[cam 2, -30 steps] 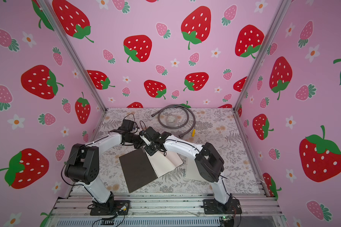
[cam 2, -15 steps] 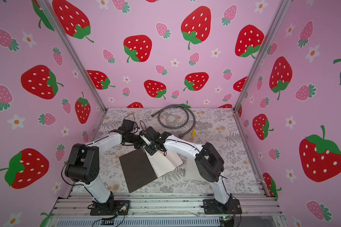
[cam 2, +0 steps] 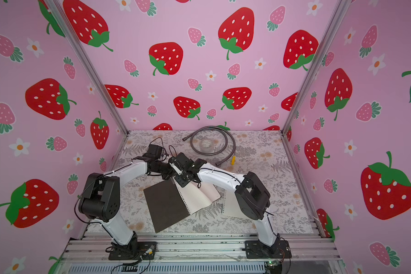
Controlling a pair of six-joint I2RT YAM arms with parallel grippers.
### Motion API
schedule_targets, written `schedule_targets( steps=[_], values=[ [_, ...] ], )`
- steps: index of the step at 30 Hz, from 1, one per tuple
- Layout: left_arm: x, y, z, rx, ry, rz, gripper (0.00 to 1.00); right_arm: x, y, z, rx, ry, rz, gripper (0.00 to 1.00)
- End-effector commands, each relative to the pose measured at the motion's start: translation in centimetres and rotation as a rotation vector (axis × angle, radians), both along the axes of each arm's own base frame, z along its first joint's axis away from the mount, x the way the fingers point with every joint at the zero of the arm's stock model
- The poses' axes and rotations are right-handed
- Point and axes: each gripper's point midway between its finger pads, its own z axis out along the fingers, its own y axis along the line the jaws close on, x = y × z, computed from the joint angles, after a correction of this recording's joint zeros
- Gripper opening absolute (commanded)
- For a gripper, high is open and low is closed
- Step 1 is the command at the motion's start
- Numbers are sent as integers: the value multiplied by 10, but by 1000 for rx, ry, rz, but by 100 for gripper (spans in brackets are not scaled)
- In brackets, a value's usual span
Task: Tear off pages from different notebooks
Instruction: Tear off the paper from the notebook.
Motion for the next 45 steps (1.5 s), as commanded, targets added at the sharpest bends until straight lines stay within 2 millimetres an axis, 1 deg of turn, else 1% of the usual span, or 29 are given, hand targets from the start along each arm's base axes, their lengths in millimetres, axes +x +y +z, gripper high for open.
schedule_targets(
  steps=[1,10,14,17,23,28,32,37,41,45],
  values=[
    [2,-6,6,-13,-8,-28,0,-2,-6,-2,-6,8,-2,23],
    [2,-7,11,-18,-20,-29,0,1,-11,-14,-43,1,-12,23],
    [2,-7,12,-17,-21,-30,0,4,-20,-19,-88,-24,-10,22],
    [3,-7,13,-19,-24,-30,0,1,-25,-21,-95,-17,-13,22],
    [8,-8,17,-23,-32,-32,0,-10,-32,-26,-73,33,-36,20],
    [12,-10,21,-31,-38,-34,0,-16,-43,-22,-58,30,-70,21],
    [11,-10,21,-29,-40,-33,0,-13,-52,-6,-7,-25,-102,26],
    [9,-9,19,-28,-38,-32,0,-16,-50,3,22,-21,-81,29],
    [8,-9,19,-26,-37,-30,0,-13,-47,8,39,-36,-77,31],
    [8,-9,18,-27,-38,-32,0,-11,-47,2,9,-35,-78,30]
  ],
)
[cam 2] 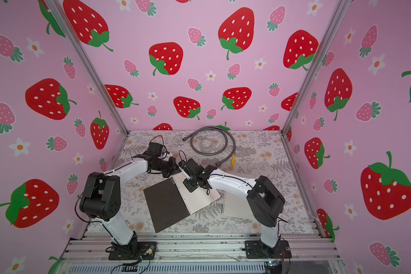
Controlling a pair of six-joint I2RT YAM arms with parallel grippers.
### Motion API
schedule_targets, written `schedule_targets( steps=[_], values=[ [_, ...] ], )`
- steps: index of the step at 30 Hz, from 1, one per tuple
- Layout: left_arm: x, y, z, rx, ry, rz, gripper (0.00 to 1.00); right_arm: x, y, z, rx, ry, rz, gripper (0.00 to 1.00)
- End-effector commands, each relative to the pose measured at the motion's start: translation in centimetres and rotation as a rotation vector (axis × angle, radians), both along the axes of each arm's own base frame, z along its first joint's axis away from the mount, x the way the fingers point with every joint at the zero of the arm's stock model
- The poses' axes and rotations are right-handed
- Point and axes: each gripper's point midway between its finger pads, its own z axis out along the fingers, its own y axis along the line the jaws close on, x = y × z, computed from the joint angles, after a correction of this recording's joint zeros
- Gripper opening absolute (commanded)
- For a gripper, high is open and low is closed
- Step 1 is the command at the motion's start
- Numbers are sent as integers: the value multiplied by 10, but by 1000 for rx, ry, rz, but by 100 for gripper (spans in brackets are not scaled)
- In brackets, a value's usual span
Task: Tear off pages from different notebooks
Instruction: Tear off the paper from the notebook.
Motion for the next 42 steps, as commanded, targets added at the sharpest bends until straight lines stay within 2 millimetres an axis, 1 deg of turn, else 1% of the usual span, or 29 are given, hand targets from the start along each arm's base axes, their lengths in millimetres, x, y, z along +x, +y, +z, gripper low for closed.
schedule_targets(
  steps=[1,8,14,16,17,18,19,20,21,23,25,26,27,30,33,35,37,40,41,42],
  values=[
    [0,-5,9,-18,-19,-20,0,5,2,7,9,-14,0,30],
    [-1,-5,9,-18,-19,-20,0,7,-2,-12,-41,-1,-12,30],
    [-1,-5,11,-23,-24,-24,0,24,-10,-21,-124,-71,-38,26],
    [-1,-6,11,-24,-28,-25,0,29,-11,-24,-140,-87,-40,20],
    [-1,-6,11,-25,-27,-26,0,32,-11,-25,-140,-89,-45,16],
    [-1,-7,12,-29,-27,-26,0,34,-10,-25,-139,-90,-47,9],
    [-1,-8,13,-35,-29,-30,3,36,-11,-26,-142,-91,-53,4],
    [-1,-9,16,-42,-35,-33,15,38,-12,-24,-139,-95,-61,0],
    [-1,-9,18,-47,-41,-37,25,39,-13,-24,-135,-95,-66,0],
    [0,-8,24,-52,-57,-41,48,38,-13,-21,-118,-88,-66,0],
    [2,-3,33,-70,-78,-30,77,36,-14,-21,-105,-75,-59,0],
    [5,-1,40,-89,-92,-25,90,34,-15,-22,-102,-67,-54,0],
    [7,4,45,-107,-98,-12,100,31,-15,-24,-98,-56,-41,0],
    [10,21,57,-132,-117,26,99,26,-13,-23,-84,-44,-11,0],
    [13,39,62,-110,-128,58,100,22,-10,-19,-78,-48,25,0],
    [19,47,64,-118,-130,74,100,16,-7,-17,-86,-54,64,0],
    [27,50,65,-131,-126,84,88,9,-3,-14,-104,-78,115,0],
    [42,49,63,-147,-117,90,67,-4,3,-8,-135,-132,202,0],
    [48,47,61,-160,-110,92,61,-9,4,-6,-149,-151,229,0],
    [54,45,60,-174,-108,93,58,-13,6,-5,-161,-165,252,0]
  ],
)
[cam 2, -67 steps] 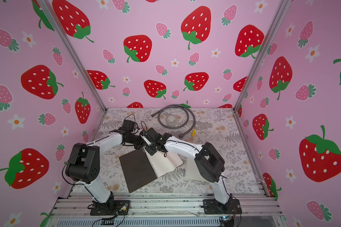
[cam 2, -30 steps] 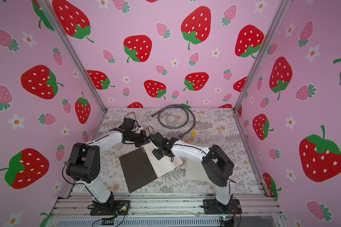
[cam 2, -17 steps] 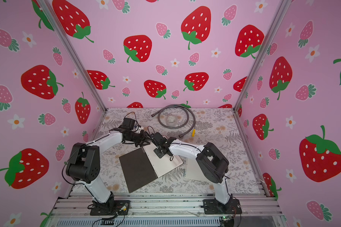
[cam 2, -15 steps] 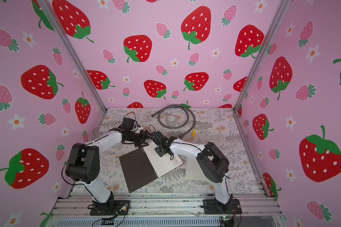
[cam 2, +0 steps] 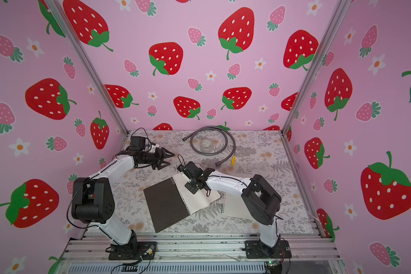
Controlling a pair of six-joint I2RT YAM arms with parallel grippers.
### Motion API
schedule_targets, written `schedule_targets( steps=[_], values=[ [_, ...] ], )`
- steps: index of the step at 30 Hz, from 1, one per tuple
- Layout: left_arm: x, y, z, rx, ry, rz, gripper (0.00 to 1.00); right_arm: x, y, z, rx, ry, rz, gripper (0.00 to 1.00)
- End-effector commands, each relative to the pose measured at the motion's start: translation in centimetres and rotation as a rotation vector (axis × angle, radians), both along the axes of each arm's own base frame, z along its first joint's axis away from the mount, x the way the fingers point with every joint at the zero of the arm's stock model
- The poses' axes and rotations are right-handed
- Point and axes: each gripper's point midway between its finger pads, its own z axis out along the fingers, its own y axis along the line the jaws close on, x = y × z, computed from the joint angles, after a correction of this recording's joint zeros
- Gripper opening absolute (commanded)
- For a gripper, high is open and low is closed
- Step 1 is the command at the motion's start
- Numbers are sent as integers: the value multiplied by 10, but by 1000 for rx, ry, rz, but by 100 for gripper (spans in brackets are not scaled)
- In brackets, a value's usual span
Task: Tear off pages from different notebooks
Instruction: Tear off the paper from the notebook.
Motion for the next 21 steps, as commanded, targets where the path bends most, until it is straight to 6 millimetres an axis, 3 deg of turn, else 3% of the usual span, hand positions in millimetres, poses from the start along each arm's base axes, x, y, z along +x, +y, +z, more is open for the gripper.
schedule_targets(
  steps=[1,7,12,15,21],
  values=[
    [19,-10,6,-57,-10,-23,56,-16,10,17,-28,-74,129,0],
    [38,-39,-8,-62,15,-90,51,-28,16,22,-84,-133,211,0],
    [37,-75,-23,-72,39,-182,34,-27,25,38,-89,-183,246,0],
    [29,-89,-37,-82,71,-230,20,-31,28,51,-68,-193,264,0],
    [-7,-95,-62,-58,133,-306,12,-34,27,64,-46,-198,257,0]
  ],
)
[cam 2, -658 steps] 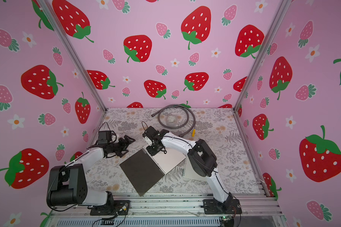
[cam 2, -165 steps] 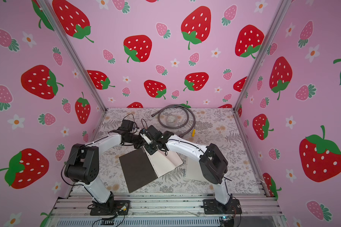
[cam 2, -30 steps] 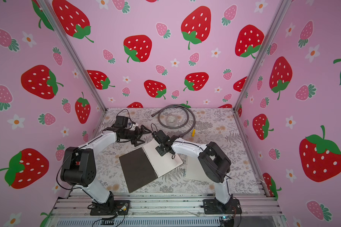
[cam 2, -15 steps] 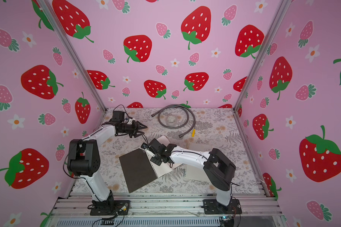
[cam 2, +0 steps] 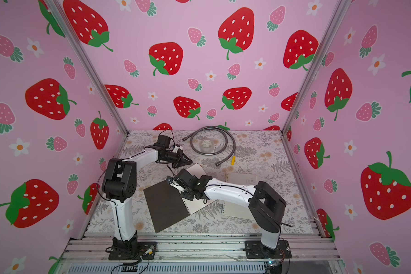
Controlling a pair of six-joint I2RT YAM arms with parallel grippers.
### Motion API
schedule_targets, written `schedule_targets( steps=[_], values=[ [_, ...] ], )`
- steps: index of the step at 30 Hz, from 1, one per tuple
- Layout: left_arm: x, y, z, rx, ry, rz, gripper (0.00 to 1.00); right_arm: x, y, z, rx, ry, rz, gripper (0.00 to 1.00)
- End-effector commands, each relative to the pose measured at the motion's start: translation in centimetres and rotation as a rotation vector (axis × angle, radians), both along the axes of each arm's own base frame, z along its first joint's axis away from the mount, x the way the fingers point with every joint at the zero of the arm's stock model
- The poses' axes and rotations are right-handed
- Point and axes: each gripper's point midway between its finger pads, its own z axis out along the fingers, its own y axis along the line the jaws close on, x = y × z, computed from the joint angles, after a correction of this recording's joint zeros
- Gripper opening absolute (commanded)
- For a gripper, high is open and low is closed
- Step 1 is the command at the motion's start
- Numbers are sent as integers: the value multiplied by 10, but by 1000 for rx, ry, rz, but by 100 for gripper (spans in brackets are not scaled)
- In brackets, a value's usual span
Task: Tear off pages from different notebooks
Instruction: Tear off the paper from the notebook.
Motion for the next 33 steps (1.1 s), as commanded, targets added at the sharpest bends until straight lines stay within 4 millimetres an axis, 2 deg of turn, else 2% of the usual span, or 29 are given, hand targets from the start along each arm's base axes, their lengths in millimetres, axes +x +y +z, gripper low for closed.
schedule_targets(
  steps=[1,4,9,11,12,16,19,27,33],
  values=[
    [-25,4,-6,26,23,-59,10,-1,5,26,44,-29,10,0],
    [-38,12,-22,118,31,-92,8,0,6,25,45,-31,11,0],
    [-52,8,-46,216,64,-178,9,-3,9,24,54,-19,22,0],
    [-56,12,-60,266,92,-194,7,-4,8,24,48,-17,25,0],
    [-58,15,-66,289,104,-201,1,-5,8,25,49,-18,26,0],
    [-70,31,-94,396,158,-227,0,-12,10,35,69,-9,39,0],
    [-76,40,-107,454,185,-233,0,-22,12,52,114,21,50,0],
    [-79,42,-111,470,185,-240,0,-61,2,87,216,178,50,0],
    [-78,41,-107,467,169,-240,0,-77,-13,83,193,210,22,0]
  ],
)
